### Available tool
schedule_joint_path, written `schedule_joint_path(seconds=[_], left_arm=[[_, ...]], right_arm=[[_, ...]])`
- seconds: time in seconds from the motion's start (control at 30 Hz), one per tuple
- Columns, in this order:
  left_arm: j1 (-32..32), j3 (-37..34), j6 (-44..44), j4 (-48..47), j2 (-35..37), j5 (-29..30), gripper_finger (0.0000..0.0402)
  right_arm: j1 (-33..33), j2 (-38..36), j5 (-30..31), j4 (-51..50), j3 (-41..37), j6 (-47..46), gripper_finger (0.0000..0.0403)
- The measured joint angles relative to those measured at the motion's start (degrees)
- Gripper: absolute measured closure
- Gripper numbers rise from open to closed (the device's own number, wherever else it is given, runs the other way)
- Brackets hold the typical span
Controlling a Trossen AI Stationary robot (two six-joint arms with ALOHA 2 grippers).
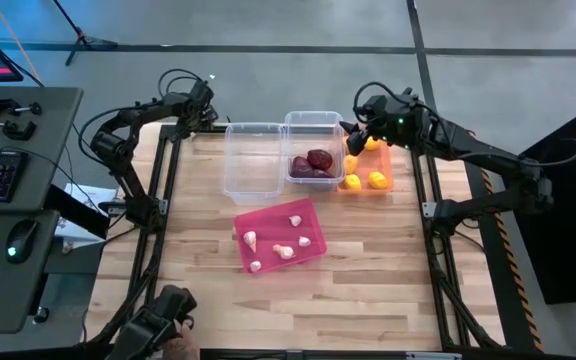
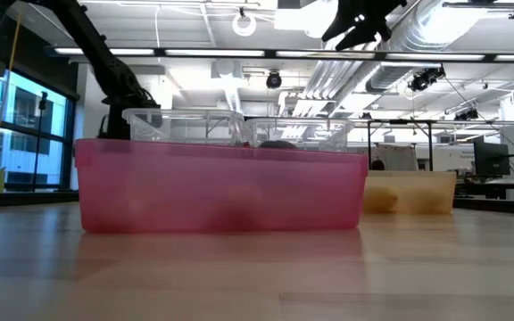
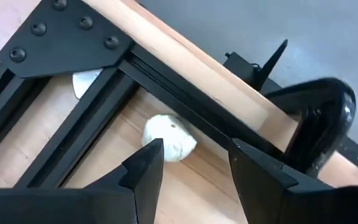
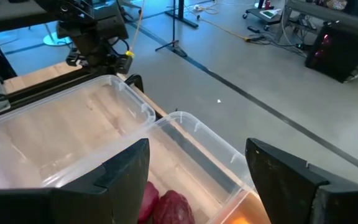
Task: Sort produce into baskets
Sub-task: Put the white garlic into the pink bin
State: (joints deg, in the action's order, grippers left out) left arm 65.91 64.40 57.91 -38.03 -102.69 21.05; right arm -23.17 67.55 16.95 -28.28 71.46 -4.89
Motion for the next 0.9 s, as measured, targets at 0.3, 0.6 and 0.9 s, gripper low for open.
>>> schedule_joint_path(seconds=[0.3,0.6,0.9], left_arm=[[0.65,0.00,4.99,0.49,0.00,-0.56,0.0265],[2.17,0.00,10.57,1.39,0.00,-4.63,0.0291],[4.57,0.00,16.08,3.57,0.78,-4.45,0.0344]], right_arm=[[-2.92,0.00,-2.83,-0.21,0.00,1.32,0.0146],[-5.65,0.00,-2.88,-0.33,0.00,2.41,0.0146],[-7.73,0.00,-4.09,-1.91,0.00,2.61,0.0146]])
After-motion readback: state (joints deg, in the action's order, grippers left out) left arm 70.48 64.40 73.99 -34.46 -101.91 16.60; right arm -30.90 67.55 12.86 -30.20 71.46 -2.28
